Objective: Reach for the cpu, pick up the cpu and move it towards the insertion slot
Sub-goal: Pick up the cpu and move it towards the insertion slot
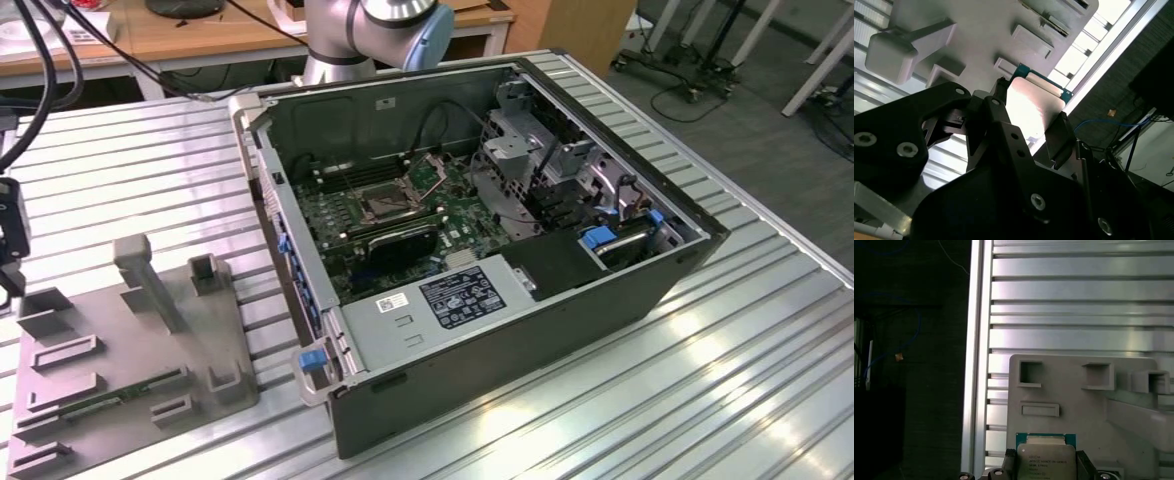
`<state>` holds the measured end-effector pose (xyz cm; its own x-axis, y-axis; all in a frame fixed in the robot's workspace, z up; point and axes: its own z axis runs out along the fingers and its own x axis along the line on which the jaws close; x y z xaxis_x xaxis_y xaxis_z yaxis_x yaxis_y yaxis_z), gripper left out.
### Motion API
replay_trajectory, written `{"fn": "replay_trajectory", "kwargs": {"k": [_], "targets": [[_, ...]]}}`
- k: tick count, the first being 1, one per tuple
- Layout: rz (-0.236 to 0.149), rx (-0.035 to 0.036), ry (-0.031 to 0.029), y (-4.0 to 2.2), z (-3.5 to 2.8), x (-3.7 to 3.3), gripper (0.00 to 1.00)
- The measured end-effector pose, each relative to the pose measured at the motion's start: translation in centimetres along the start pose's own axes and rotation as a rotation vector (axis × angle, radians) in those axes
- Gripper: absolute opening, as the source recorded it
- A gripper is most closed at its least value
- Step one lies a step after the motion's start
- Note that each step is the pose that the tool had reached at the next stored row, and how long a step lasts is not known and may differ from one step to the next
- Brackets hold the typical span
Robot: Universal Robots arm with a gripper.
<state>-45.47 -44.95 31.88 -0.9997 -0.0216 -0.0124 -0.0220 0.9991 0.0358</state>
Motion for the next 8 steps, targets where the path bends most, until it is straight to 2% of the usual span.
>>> {"fn": "replay_trajectory", "kwargs": {"k": [8], "targets": [[0.000, 0.0001, 0.0002, 0.02, -0.55, -0.01, 0.55]]}}
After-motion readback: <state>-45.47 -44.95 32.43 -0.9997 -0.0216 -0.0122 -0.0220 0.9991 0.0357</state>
